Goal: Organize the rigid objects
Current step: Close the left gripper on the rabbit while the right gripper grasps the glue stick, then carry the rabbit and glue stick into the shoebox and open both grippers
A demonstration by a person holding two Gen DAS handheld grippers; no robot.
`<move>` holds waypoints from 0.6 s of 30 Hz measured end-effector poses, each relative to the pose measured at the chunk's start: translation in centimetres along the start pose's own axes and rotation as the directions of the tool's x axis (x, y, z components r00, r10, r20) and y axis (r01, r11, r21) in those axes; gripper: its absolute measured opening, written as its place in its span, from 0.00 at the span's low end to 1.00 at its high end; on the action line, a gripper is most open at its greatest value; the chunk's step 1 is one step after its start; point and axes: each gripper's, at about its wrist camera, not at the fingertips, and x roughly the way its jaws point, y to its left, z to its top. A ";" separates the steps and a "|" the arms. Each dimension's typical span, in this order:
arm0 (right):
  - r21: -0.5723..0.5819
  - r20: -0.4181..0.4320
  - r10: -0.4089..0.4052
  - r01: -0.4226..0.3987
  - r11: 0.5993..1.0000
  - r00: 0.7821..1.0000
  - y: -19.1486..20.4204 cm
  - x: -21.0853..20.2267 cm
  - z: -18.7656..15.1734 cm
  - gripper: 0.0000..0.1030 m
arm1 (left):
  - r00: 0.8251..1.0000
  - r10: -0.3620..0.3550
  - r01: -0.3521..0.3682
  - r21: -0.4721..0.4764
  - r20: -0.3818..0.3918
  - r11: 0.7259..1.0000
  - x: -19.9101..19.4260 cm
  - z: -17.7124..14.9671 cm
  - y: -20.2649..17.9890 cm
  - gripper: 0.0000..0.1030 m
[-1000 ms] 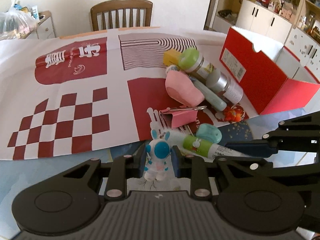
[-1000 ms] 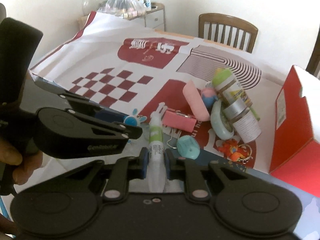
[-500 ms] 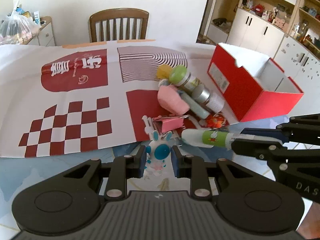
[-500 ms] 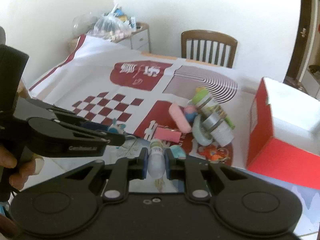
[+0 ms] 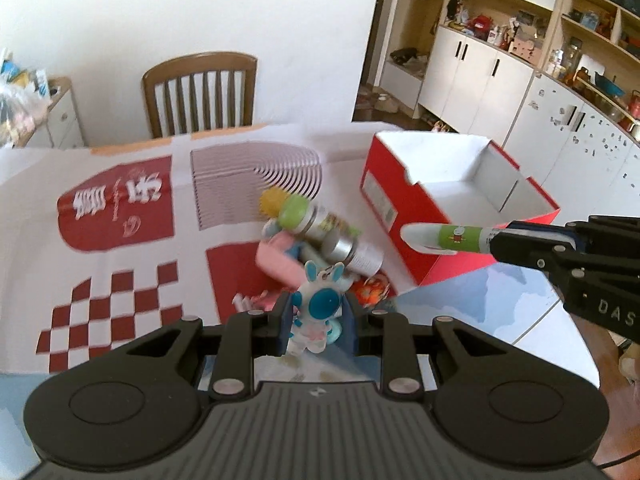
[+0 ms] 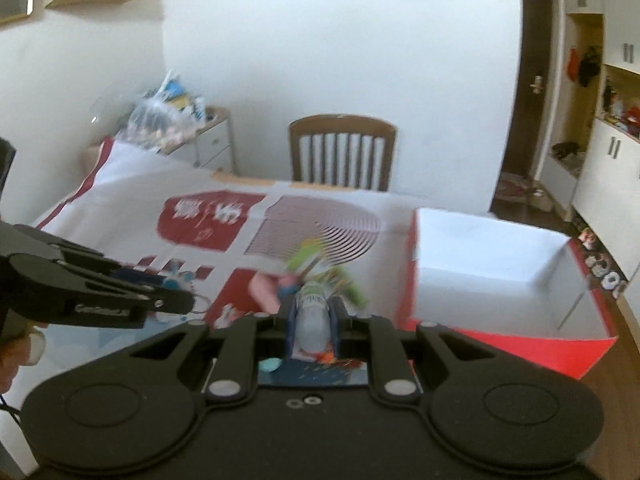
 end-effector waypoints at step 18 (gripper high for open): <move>0.066 0.037 -0.094 0.091 0.994 0.995 -15.6 1.6 2.6 0.16 | 0.997 -0.072 0.073 0.067 -0.012 0.995 8.5 9.8 -12.5 0.25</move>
